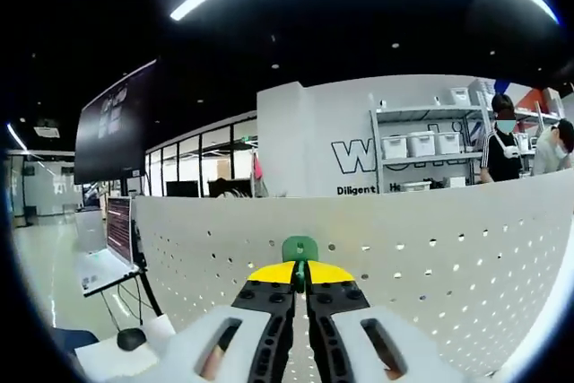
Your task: Insert the hook assembly into the mounting plate slot until the hook locks in place.
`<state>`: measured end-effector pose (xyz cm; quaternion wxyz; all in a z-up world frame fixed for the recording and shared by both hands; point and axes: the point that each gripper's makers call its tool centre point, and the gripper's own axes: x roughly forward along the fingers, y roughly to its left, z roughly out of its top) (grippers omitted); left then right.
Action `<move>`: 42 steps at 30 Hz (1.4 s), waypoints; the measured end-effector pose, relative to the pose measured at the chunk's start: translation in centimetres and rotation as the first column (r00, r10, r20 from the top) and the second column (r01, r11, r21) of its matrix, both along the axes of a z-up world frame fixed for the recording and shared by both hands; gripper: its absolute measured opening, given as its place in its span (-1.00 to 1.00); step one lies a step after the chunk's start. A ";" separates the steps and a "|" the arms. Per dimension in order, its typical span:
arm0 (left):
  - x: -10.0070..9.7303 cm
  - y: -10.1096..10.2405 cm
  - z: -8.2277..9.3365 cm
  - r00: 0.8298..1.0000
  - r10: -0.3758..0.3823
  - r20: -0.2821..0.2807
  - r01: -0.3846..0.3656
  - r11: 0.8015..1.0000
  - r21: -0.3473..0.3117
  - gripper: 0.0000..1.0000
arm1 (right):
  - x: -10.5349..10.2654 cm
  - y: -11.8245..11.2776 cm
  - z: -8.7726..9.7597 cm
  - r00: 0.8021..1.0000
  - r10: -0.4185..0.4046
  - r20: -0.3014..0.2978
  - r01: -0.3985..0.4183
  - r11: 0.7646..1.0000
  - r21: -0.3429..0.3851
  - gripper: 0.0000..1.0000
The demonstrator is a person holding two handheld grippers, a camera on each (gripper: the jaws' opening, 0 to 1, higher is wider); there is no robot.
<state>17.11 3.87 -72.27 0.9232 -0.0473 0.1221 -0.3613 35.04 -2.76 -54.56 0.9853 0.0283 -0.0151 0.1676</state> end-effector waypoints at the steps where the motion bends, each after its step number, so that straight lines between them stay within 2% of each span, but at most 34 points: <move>1: 0.0 0.0 0.0 1.000 0.001 0.000 -0.001 1.000 0.001 0.40 | 0.0 0.0 0.0 1.000 -0.001 0.001 0.001 1.000 -0.002 -0.98; 9: 0.0 0.2 -0.4 1.000 0.007 -0.006 -0.006 1.000 0.006 0.40 | 0.6 0.6 0.0 1.000 0.006 0.011 -0.005 1.000 -0.022 -0.98; 14: 0.1 0.4 -0.5 1.000 0.011 -0.010 -0.011 1.000 0.002 0.40 | 0.9 0.2 -0.3 1.000 -0.006 -0.002 0.006 1.000 0.003 -0.98; 25: 0.1 0.6 -0.7 1.000 0.021 -0.019 -0.021 1.000 -0.003 0.39 | 1.3 0.5 -0.5 1.000 -0.017 0.000 0.017 1.000 -0.007 -0.98; 33: 0.1 0.7 -0.7 0.999 0.025 -0.020 -0.025 1.000 -0.007 0.39 | 1.5 0.7 -0.5 0.995 -0.096 -0.005 0.095 0.995 -0.027 -0.98; 36: 0.1 0.8 -0.7 1.000 0.025 -0.017 -0.025 1.000 0.000 0.39 | 1.6 0.6 -0.5 0.992 -0.128 -0.009 0.128 0.992 0.016 -0.98; 42: 0.0 0.7 -0.5 1.000 0.027 -0.008 -0.027 1.000 0.002 0.39 | 1.5 0.7 -0.5 0.983 -0.184 -0.013 0.184 0.983 -0.005 -0.98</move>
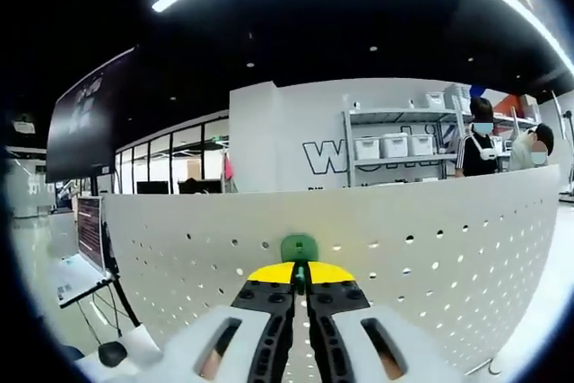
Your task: Insert the hook assembly into the mounting plate slot until the hook locks in place.
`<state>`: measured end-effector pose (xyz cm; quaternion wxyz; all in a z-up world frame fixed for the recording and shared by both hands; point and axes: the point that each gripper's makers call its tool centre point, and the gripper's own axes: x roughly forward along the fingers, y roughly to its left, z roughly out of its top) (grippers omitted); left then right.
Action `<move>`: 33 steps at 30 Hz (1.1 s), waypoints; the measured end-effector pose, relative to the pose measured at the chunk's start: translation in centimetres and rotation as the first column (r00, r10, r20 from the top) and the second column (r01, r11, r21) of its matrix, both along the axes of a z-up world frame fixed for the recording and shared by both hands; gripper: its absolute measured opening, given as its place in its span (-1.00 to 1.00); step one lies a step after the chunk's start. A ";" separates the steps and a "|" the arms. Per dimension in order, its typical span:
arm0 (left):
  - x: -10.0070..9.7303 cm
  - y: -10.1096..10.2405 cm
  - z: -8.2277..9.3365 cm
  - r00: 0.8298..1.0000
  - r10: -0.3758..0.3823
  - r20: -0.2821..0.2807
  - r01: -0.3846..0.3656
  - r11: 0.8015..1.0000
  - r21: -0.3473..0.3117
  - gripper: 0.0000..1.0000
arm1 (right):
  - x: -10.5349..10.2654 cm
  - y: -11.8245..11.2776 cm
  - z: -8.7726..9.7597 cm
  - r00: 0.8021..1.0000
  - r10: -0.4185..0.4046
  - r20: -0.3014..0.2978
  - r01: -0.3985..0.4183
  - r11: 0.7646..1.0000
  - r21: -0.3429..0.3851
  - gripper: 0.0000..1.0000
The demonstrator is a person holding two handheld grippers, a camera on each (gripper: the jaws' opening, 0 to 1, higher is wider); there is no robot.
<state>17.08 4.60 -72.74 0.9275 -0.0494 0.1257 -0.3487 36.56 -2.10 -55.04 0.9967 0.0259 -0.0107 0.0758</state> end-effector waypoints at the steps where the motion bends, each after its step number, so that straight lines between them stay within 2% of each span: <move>1: 0.0 0.0 0.1 1.000 0.000 0.001 0.000 1.000 0.000 0.39 | 0.0 0.0 0.0 1.000 -0.002 0.000 0.002 1.000 0.005 -0.98; 6: 0.0 0.0 0.2 1.000 0.004 0.003 -0.004 1.000 -0.004 0.39 | 0.1 0.0 -0.2 0.999 -0.037 -0.009 0.038 0.999 0.018 -0.97; 23: 0.1 0.1 0.3 1.000 0.006 -0.001 -0.006 1.000 -0.011 0.40 | 0.0 0.2 -0.5 1.000 -0.017 -0.016 0.018 0.999 0.027 -0.92; 29: 0.1 0.1 0.2 1.000 0.006 -0.004 -0.006 1.000 -0.008 0.40 | -0.3 0.5 -0.5 1.000 0.029 -0.010 -0.029 0.999 0.034 -0.78; 33: 0.2 0.2 -0.1 1.000 0.007 -0.006 -0.007 1.000 -0.006 0.40 | -0.8 1.2 -0.2 0.995 0.095 0.022 -0.095 0.995 0.008 -0.52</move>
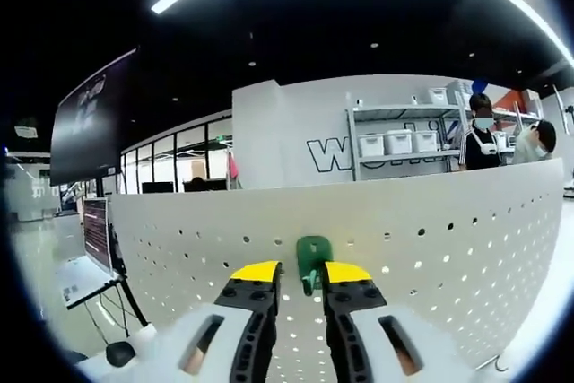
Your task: Insert the hook assembly into the mounting plate slot until the hook locks in place.
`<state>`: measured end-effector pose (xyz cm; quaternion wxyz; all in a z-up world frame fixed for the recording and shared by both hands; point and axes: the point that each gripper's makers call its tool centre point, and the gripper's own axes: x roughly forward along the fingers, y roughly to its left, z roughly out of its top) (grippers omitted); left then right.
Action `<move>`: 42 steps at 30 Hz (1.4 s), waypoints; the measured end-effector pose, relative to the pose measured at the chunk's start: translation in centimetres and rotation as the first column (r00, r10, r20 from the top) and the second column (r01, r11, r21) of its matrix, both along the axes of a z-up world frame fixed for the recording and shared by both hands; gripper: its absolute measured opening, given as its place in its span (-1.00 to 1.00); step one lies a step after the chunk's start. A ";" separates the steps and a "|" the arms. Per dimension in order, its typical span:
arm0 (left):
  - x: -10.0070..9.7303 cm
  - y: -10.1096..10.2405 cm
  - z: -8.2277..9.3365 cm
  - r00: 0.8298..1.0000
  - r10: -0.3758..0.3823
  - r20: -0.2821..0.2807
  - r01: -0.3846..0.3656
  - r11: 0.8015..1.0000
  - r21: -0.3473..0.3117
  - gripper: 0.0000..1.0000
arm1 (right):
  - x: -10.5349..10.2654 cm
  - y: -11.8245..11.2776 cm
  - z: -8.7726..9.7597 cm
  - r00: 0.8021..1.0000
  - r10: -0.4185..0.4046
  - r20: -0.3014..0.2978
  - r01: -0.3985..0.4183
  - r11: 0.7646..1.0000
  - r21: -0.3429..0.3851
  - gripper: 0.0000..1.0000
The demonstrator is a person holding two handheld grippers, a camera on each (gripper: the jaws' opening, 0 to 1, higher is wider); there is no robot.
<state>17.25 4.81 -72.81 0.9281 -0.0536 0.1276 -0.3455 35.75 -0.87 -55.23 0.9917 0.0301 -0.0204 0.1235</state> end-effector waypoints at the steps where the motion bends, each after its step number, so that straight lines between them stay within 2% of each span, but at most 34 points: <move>1: 0.0 0.0 0.0 1.000 0.001 -0.002 -0.001 1.000 -0.001 0.40 | -0.1 0.2 -0.1 1.000 0.024 0.007 -0.024 0.999 -0.023 -0.47; 5: 0.0 0.0 -0.2 1.000 -0.002 -0.004 0.002 1.000 0.002 0.40 | -0.6 0.7 -0.5 0.996 0.084 0.006 -0.084 0.996 -0.025 -0.22; 8: 0.0 0.1 -0.3 1.000 -0.002 -0.008 0.003 1.000 0.007 0.40 | -1.0 1.0 -0.4 0.990 0.139 0.032 -0.136 0.988 -0.076 -0.06; 11: 0.0 0.1 -0.4 1.000 -0.002 -0.011 0.002 1.000 0.005 0.41 | -1.5 1.4 -0.2 0.978 0.205 0.040 -0.204 0.978 -0.035 0.04; 13: 0.0 0.1 -0.4 1.000 -0.002 -0.014 0.002 1.000 0.004 0.41 | -1.6 1.4 -0.1 0.974 0.222 0.050 -0.220 0.974 -0.053 0.09; 14: 0.0 0.1 -0.5 1.000 -0.002 -0.015 0.002 1.000 0.007 0.41 | -1.6 1.4 -0.2 0.973 0.227 0.049 -0.223 0.972 -0.076 0.10; 16: 0.0 0.1 -0.6 1.000 -0.005 -0.015 0.005 1.000 0.009 0.41 | -1.6 1.3 0.0 0.970 0.238 0.053 -0.236 0.970 -0.052 0.10; 26: 0.2 0.0 0.2 1.000 -0.016 -0.001 0.016 0.999 0.029 0.42 | -2.4 0.5 -0.6 0.957 0.287 0.048 -0.282 0.955 -0.087 0.06; 31: 0.5 0.1 0.6 1.000 -0.021 0.004 0.020 0.999 0.033 0.43 | -3.9 0.0 -1.8 0.938 0.346 0.032 -0.340 0.932 -0.127 0.07; 36: 0.5 0.0 0.7 0.999 -0.032 0.008 0.031 0.998 0.047 0.44 | -5.0 -0.3 -2.8 0.925 0.381 0.019 -0.376 0.919 -0.121 0.16; 42: 0.2 0.1 0.7 0.999 -0.032 0.006 0.032 0.998 0.055 0.45 | -6.1 -0.8 -3.9 0.915 0.403 0.001 -0.400 0.908 -0.121 0.17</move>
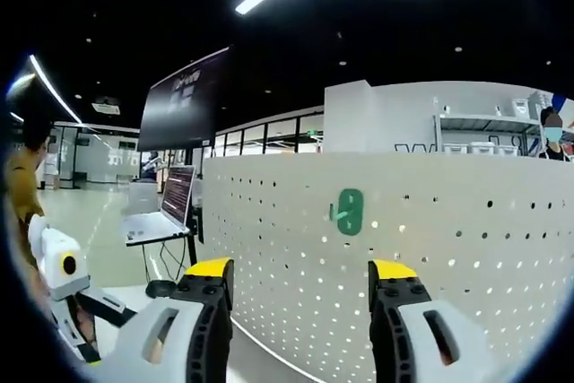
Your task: Insert the hook assembly into the mounting plate slot until the hook locks in place.
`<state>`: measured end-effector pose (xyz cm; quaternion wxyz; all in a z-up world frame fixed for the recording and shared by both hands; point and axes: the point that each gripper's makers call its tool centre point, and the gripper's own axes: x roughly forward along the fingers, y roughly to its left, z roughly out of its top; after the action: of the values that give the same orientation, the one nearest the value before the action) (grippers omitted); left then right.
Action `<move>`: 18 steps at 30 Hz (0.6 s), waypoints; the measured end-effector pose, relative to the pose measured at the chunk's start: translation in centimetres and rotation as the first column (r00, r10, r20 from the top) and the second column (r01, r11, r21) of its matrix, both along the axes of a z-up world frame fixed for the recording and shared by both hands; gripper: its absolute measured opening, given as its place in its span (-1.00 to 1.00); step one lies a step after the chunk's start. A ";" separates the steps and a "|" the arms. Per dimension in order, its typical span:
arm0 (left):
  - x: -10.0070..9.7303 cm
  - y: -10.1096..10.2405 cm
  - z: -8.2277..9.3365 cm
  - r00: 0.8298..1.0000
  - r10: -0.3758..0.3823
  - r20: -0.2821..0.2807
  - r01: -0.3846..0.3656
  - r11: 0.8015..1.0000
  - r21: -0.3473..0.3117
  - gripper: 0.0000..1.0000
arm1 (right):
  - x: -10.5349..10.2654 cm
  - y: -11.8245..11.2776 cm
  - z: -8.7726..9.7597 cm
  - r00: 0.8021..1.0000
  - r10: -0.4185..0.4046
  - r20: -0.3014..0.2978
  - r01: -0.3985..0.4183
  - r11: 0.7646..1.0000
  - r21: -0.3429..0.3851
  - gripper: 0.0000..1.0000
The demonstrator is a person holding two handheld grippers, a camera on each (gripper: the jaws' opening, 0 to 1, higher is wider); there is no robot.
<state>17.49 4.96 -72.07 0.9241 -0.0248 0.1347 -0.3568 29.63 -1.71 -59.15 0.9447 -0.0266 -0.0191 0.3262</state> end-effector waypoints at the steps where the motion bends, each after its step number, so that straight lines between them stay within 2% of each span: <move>1: 0.0 0.0 0.0 1.000 0.000 0.000 0.000 1.000 -0.003 0.45 | -0.3 -0.1 -0.4 1.000 0.005 -0.007 -0.005 1.000 -0.002 0.17; 18: -0.6 0.9 -0.5 1.000 0.001 -0.012 -0.001 1.000 0.030 0.47 | -4.2 -2.8 -5.2 0.994 0.045 -0.099 -0.048 0.998 -0.030 0.24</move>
<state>16.92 5.83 -72.56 0.9237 -0.0130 0.1454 -0.3543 25.46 -4.46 -64.34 0.9361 -0.0254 0.0323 0.3493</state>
